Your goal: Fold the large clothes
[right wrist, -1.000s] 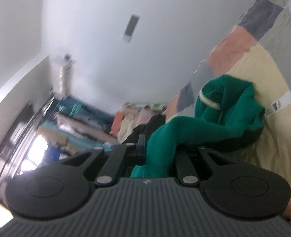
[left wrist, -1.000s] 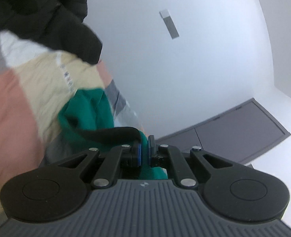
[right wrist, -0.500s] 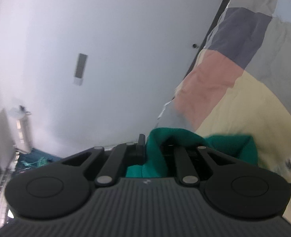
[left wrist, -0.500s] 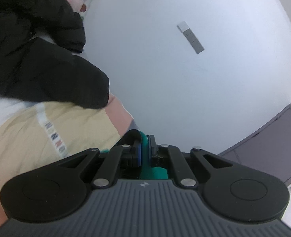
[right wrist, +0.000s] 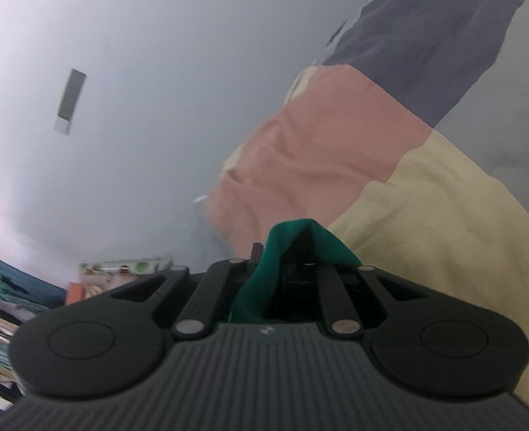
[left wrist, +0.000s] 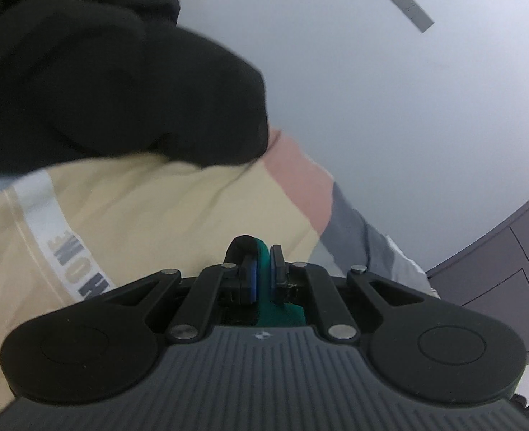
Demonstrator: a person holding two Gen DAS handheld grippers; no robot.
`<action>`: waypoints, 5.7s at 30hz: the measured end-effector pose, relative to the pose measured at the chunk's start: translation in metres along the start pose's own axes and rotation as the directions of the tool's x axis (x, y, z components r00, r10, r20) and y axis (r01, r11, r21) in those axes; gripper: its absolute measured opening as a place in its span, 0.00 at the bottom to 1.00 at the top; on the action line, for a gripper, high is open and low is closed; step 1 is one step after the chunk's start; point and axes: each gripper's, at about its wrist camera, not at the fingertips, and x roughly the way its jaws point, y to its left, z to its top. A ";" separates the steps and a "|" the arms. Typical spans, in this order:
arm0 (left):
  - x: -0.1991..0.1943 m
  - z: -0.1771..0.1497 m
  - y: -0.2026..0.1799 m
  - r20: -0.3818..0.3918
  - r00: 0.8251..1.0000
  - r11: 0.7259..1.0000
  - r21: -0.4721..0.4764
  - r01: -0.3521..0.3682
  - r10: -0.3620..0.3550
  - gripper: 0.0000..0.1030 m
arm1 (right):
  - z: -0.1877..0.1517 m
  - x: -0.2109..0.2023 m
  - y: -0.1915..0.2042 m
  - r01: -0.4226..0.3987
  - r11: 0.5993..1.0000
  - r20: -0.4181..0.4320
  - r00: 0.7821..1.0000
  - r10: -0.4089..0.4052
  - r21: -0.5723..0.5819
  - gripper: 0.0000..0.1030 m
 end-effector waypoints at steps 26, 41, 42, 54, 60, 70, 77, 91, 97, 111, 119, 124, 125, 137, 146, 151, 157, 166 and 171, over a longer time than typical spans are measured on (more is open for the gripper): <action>-0.178 -0.096 -0.068 0.121 0.992 0.927 0.365 -0.085 0.044 0.71 | -0.106 -0.152 0.075 0.008 0.934 0.123 0.992 0.039 -0.357 0.72; -0.160 -0.164 0.025 -0.088 0.986 0.980 -0.155 0.126 -0.141 0.82 | -0.190 -0.165 0.055 -0.028 0.997 -0.016 0.999 0.027 -0.066 0.82; -0.156 -0.164 0.030 -0.090 0.982 0.970 -0.194 0.144 -0.164 0.82 | -0.190 -0.161 0.049 -0.026 0.999 -0.024 0.999 0.025 -0.034 0.82; -0.097 -0.169 0.052 -0.054 0.936 0.846 -0.448 0.290 -0.349 0.86 | -0.186 -0.097 0.002 0.024 0.967 0.012 1.000 -0.028 0.255 0.83; -0.078 -0.163 0.049 -0.031 0.927 0.837 -0.441 0.323 -0.374 0.86 | -0.183 -0.065 -0.004 -0.015 0.972 0.040 0.999 0.005 0.235 0.92; -0.092 -0.155 0.033 -0.012 0.946 0.900 -0.314 0.303 -0.323 0.30 | -0.175 -0.067 0.008 -0.051 0.993 0.067 0.997 0.043 0.110 0.60; -0.123 -0.157 0.028 -0.004 0.956 0.921 -0.270 0.282 -0.294 0.23 | -0.178 -0.096 0.014 -0.124 0.991 0.083 0.989 0.119 0.054 0.33; -0.236 -0.183 0.030 0.024 0.972 0.952 -0.197 0.235 -0.235 0.23 | -0.204 -0.182 0.019 -0.180 0.981 0.011 0.983 0.181 -0.069 0.28; -0.297 -0.199 0.029 0.020 0.979 0.968 -0.152 0.202 -0.202 0.23 | -0.222 -0.225 0.033 -0.139 0.977 -0.026 0.990 0.136 -0.159 0.28; -0.372 -0.233 0.044 -0.018 0.978 0.970 -0.125 0.206 -0.210 0.38 | -0.251 -0.274 0.029 -0.127 0.980 -0.063 0.991 0.119 -0.150 0.29; -0.374 -0.211 0.039 0.103 0.928 0.913 -0.171 0.370 -0.357 0.72 | -0.241 -0.271 0.039 -0.221 0.972 -0.053 0.975 0.217 -0.081 0.55; -0.355 -0.176 0.019 0.166 0.910 0.916 -0.066 0.395 -0.380 0.73 | -0.229 -0.248 0.070 -0.218 0.960 -0.013 0.976 0.219 -0.174 0.61; -0.352 -0.169 0.014 0.177 0.909 0.921 -0.034 0.388 -0.377 0.73 | -0.226 -0.243 0.077 -0.220 0.957 -0.004 0.975 0.223 -0.191 0.61; -0.284 -0.128 0.008 0.190 0.945 0.964 0.072 0.257 -0.266 0.73 | -0.197 -0.154 0.098 -0.130 0.940 -0.016 0.991 0.131 -0.314 0.65; -0.304 -0.132 0.044 0.211 0.970 0.989 0.112 0.097 -0.119 0.80 | -0.189 -0.132 0.091 -0.146 0.926 -0.014 0.989 0.150 -0.348 0.68; -0.284 -0.132 0.065 0.137 0.986 0.996 0.022 0.089 -0.092 0.80 | -0.182 -0.139 0.089 -0.156 0.932 -0.046 0.988 0.149 -0.326 0.66; -0.287 -0.139 0.062 0.150 0.984 0.996 0.008 0.094 -0.094 0.79 | -0.173 -0.168 0.090 -0.007 0.859 -0.005 1.000 0.005 -0.512 0.68; -0.295 -0.157 0.047 0.135 0.989 0.995 0.081 0.053 -0.064 0.79 | -0.158 -0.192 0.060 0.120 0.871 0.069 0.993 -0.099 -0.477 0.79; -0.285 -0.166 0.047 0.113 0.993 0.995 0.098 0.027 -0.038 0.79 | -0.159 -0.195 0.058 0.170 0.837 0.081 0.985 -0.150 -0.520 0.79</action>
